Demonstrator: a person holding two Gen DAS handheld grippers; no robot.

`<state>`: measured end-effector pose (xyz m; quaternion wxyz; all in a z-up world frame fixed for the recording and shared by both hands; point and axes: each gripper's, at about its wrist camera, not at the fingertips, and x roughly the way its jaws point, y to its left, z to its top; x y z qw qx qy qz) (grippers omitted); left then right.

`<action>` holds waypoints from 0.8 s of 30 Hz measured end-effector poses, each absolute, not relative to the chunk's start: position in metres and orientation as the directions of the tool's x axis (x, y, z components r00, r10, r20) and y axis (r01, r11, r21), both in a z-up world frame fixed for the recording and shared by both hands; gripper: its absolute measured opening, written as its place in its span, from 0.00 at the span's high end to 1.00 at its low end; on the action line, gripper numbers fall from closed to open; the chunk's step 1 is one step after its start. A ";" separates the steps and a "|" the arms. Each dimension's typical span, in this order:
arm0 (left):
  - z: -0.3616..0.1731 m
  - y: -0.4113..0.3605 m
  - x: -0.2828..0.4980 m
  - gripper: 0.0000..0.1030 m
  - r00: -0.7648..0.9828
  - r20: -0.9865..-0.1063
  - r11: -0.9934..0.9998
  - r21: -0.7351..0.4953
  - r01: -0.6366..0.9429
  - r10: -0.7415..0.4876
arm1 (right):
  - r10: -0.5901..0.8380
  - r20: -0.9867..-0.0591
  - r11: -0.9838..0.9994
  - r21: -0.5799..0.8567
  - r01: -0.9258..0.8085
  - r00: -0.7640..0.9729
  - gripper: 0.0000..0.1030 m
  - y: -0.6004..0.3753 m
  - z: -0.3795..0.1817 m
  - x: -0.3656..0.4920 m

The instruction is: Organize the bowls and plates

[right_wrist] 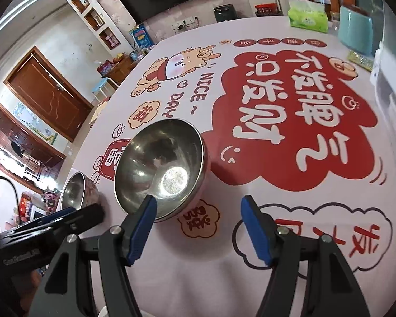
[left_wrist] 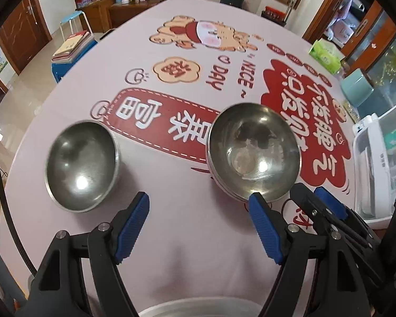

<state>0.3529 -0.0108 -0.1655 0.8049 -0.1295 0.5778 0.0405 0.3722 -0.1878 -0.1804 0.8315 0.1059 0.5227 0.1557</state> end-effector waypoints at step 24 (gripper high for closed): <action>-0.211 -0.028 0.367 0.54 0.290 -0.946 0.958 -0.207 -0.197 -0.144 | 0.420 -0.821 0.907 0.401 -0.133 0.387 0.45 -0.201 -0.212 0.376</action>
